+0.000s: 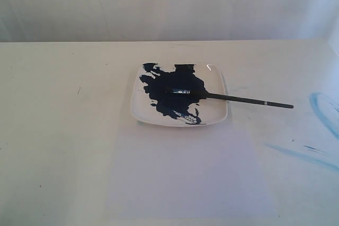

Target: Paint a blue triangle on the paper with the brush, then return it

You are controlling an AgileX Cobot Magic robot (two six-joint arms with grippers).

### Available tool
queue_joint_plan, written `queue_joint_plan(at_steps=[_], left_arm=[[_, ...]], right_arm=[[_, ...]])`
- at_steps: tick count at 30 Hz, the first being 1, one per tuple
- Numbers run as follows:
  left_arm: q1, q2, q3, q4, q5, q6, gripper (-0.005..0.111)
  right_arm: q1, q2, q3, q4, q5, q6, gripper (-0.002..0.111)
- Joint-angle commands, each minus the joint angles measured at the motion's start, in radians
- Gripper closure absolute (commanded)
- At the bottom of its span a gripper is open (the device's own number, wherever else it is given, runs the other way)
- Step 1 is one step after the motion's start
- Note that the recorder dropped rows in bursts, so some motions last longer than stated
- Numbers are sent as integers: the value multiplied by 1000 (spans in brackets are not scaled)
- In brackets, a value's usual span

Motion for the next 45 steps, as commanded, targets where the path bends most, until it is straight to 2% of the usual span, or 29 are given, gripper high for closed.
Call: queue_joint_plan(at_steps=[1, 15, 22, 28, 33, 36, 45], left_arm=[[-1, -5, 8, -3, 5, 0, 107], [-1, -5, 8, -3, -24, 0, 107], [-1, -5, 8, -3, -207, 0, 107], [-1, -5, 8, -29, -293, -11, 107], [-1, -5, 8, -66, -417, -59, 107], [-1, -5, 8, -66, -469, -113, 107], [-1, -5, 8, -66, -557, -117, 107]], right_arm=[[2, -7, 5, -5, -6, -2, 108], [2, -7, 5, -5, -6, -2, 108], [2, -7, 5, -5, -6, -2, 108], [2, -7, 5, -5, -6, -2, 108], [2, -7, 5, -5, -6, -2, 108], [2, -7, 5, -5, -6, -2, 108], [2, -7, 5, -5, -6, -2, 108]])
